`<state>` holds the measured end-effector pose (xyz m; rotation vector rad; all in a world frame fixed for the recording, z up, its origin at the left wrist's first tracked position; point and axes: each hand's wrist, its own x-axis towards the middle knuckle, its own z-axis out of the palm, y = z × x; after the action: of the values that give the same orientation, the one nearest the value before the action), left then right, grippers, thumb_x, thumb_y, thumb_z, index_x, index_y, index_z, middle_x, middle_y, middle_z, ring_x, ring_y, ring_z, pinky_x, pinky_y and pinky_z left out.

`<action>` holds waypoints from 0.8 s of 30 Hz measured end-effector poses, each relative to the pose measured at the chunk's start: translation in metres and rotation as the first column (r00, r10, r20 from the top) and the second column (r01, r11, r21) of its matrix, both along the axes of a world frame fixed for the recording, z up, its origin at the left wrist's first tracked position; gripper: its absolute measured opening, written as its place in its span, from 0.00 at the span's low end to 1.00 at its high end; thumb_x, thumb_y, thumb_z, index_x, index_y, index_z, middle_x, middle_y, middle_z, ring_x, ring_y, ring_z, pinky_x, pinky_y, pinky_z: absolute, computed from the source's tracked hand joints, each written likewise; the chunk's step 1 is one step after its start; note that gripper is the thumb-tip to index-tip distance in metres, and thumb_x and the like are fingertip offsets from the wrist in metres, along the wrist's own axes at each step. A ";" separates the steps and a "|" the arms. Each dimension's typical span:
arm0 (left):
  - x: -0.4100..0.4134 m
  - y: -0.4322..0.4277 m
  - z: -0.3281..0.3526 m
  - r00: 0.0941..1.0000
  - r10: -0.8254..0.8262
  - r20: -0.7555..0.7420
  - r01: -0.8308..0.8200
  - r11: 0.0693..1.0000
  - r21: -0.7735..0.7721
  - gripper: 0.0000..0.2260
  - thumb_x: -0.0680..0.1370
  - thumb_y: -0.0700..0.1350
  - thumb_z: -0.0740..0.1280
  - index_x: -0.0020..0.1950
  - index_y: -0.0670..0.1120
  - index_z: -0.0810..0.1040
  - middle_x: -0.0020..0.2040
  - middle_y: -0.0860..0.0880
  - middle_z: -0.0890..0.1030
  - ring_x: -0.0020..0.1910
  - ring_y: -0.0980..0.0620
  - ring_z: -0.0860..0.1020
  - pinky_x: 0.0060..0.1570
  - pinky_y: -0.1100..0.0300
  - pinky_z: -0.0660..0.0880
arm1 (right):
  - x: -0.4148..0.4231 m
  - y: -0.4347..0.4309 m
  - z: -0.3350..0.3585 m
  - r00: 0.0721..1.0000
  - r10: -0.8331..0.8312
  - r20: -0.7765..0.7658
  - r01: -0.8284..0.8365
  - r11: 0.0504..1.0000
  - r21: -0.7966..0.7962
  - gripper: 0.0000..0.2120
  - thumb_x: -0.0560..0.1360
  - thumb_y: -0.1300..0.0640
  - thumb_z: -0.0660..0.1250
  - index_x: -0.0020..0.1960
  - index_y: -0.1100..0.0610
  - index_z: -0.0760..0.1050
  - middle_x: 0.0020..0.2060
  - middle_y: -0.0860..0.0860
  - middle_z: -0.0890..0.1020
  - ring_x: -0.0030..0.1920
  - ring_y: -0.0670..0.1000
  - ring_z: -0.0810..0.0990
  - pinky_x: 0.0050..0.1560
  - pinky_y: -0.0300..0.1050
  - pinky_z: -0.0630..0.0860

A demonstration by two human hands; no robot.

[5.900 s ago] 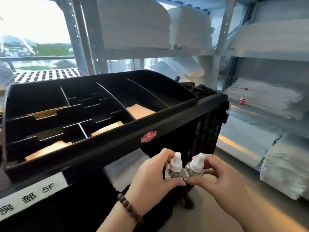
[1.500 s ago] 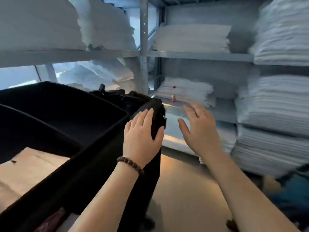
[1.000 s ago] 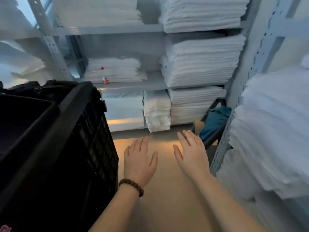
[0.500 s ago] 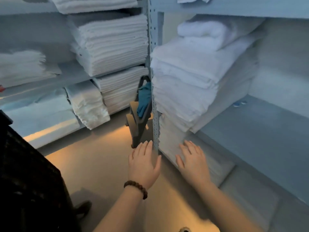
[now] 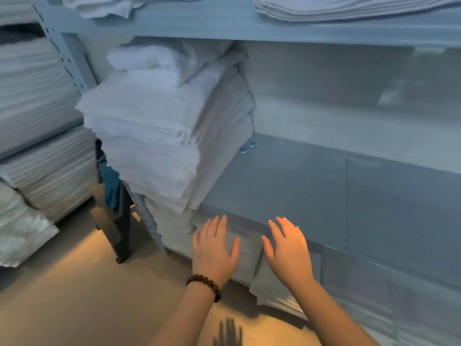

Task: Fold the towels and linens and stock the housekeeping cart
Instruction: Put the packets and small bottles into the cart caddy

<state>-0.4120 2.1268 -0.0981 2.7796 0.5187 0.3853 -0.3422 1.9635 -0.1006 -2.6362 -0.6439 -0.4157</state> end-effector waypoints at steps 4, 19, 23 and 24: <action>0.044 -0.021 0.000 0.999 -0.050 0.006 0.050 0.999 -0.010 0.29 0.80 0.60 0.55 0.78 0.50 0.57 0.77 0.52 0.61 0.76 0.53 0.56 0.72 0.51 0.55 | 0.032 -0.022 0.004 0.999 -0.050 -0.020 0.050 0.999 -0.014 0.19 0.70 0.56 0.75 0.57 0.64 0.79 0.55 0.61 0.81 0.57 0.64 0.79 0.55 0.61 0.77; 0.162 -0.009 -0.004 0.998 -0.067 -0.010 0.067 0.998 -0.018 0.29 0.77 0.59 0.59 0.75 0.48 0.64 0.74 0.48 0.68 0.74 0.49 0.62 0.70 0.48 0.60 | 0.158 0.015 -0.004 0.979 0.017 -0.201 -0.043 0.991 -0.127 0.25 0.80 0.46 0.55 0.75 0.53 0.61 0.75 0.52 0.62 0.75 0.52 0.58 0.74 0.47 0.52; 0.188 0.020 -0.016 0.993 -0.119 -0.009 0.118 0.992 -0.041 0.29 0.79 0.58 0.59 0.77 0.45 0.61 0.76 0.45 0.64 0.75 0.46 0.61 0.72 0.45 0.59 | 0.183 0.046 -0.008 0.988 0.008 -0.151 -0.017 0.998 -0.059 0.22 0.72 0.55 0.71 0.63 0.63 0.77 0.62 0.61 0.77 0.64 0.61 0.75 0.65 0.56 0.70; 0.195 0.030 -0.021 0.989 -0.123 -0.080 0.123 0.992 -0.013 0.30 0.80 0.60 0.54 0.79 0.48 0.55 0.78 0.48 0.58 0.77 0.49 0.55 0.74 0.47 0.54 | 0.189 0.054 -0.009 0.990 -0.006 -0.144 -0.003 0.998 -0.061 0.22 0.68 0.56 0.76 0.59 0.63 0.80 0.58 0.61 0.80 0.59 0.61 0.79 0.59 0.57 0.75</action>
<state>-0.2173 2.1573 -0.1187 2.8110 0.3635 0.2432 -0.1536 2.0178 -0.1094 -2.6943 -0.6166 -0.2059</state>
